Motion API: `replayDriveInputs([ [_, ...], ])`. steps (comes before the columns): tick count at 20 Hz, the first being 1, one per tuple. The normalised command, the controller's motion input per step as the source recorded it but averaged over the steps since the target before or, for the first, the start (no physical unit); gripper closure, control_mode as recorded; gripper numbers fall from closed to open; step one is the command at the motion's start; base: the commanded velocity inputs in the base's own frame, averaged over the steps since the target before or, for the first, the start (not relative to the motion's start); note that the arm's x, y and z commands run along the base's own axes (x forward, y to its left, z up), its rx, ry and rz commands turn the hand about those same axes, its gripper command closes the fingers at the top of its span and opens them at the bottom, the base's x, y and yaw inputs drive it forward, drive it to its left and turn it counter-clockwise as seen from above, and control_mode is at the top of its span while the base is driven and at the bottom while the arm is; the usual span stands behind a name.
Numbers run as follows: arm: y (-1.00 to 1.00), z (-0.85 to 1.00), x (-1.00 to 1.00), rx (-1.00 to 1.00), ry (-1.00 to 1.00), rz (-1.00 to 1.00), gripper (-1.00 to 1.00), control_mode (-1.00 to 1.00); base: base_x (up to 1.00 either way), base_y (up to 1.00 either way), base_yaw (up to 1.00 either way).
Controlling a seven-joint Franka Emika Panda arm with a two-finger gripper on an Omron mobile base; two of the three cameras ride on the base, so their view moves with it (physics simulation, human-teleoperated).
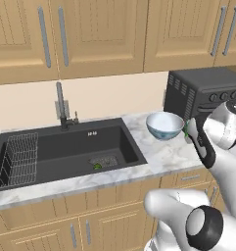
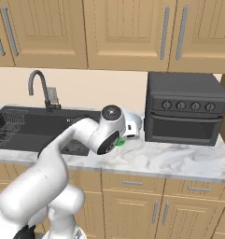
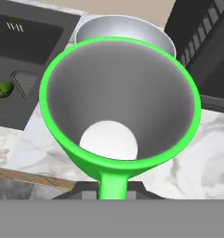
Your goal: Clear the mugs and bowl far away from the sink.
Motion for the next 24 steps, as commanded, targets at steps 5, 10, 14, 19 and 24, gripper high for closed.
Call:
replayDriveInputs([
  [5, 0.44, 1.0, -0.56, 0.0, 0.0, 0.01, 1.0, -1.0, 0.0, 0.0, 0.0],
  [10, 0.39, 0.69, -0.72, -0.02, 0.0, 0.04, 1.0, -1.0, 0.0, 0.0, 0.0],
  [14, 0.0, 0.0, 0.0, 0.0, 0.0, 0.0, 1.0, 1.0, -1.0, 0.49, 0.36],
  [19, 0.0, 0.0, 0.0, 0.0, 0.0, 0.0, 1.0, 1.0, -0.53, 0.34, 0.89],
  [24, 0.0, 0.0, 0.0, 0.0, 0.0, 0.0, 1.0, 1.0, -0.2, 0.21, 1.0],
])
